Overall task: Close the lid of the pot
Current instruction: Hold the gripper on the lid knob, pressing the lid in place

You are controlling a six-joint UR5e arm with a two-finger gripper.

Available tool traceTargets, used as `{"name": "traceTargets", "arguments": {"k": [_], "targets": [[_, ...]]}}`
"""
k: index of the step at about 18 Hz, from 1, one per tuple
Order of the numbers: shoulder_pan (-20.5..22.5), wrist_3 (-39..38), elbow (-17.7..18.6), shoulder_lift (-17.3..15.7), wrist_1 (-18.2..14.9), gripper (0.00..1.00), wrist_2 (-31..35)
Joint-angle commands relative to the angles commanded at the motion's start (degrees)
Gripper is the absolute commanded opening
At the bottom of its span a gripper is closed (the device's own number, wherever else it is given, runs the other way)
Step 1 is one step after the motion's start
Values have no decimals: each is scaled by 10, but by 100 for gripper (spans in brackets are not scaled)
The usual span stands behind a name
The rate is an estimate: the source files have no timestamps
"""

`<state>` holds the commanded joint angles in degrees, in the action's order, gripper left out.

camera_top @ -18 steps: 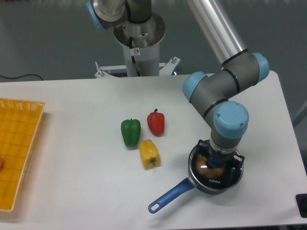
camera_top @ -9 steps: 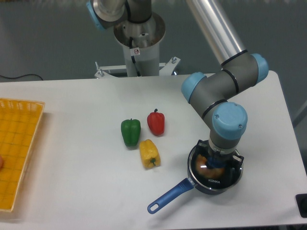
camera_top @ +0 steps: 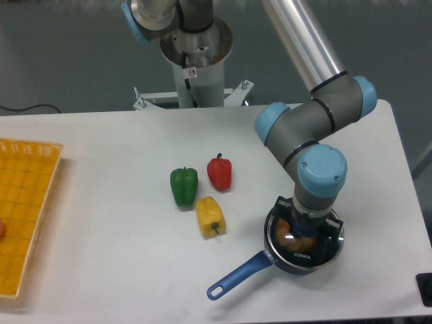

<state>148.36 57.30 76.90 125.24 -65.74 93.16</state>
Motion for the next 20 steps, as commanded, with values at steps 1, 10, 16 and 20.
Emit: {"name": "traceTargets", "arguments": {"k": [1,10,16,20], "targets": [[0,1,0,0,0,76,0],[0,1,0,-1,0,78,0],[0,2,0,-2,0,80,0],[1,3,-1,-4,0,84,-1]]}}
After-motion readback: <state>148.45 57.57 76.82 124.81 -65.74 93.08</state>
